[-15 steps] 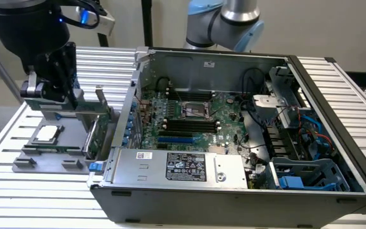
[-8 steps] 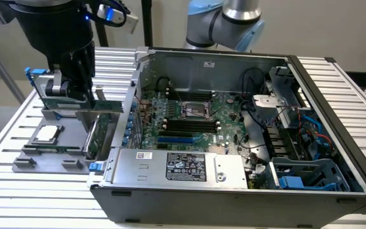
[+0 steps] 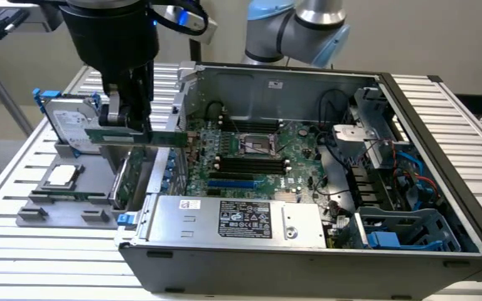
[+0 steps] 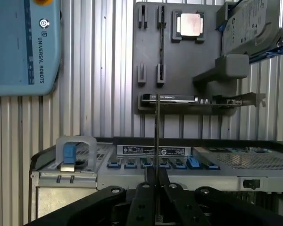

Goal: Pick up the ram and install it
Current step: 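Pick up the ram and move it above insertion slot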

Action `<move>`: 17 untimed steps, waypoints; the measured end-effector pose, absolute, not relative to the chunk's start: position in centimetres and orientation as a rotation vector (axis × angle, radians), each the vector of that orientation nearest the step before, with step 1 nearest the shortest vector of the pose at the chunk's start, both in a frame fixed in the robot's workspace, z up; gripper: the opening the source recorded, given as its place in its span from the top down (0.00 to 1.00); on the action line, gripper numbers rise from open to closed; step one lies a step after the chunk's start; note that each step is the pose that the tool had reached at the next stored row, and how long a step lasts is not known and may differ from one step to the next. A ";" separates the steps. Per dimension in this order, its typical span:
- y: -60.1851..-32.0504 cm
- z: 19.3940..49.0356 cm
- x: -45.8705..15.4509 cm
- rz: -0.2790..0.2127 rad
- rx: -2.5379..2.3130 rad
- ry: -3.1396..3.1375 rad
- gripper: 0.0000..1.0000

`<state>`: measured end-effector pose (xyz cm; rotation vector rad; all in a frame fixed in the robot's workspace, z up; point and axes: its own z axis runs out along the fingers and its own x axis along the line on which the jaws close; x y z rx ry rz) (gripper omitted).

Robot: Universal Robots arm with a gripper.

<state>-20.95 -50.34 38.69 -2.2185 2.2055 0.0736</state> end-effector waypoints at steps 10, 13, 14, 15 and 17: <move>-50.3 38.8 -16.4 0.074 -2.218 2.205 1.00; -50.3 38.8 -15.0 0.074 -2.218 2.205 1.00; -50.3 38.8 -14.6 0.074 -2.218 2.205 1.00; -50.3 38.8 -14.1 0.074 -2.218 2.206 1.00; -50.3 38.8 -13.2 0.074 -2.218 2.205 1.00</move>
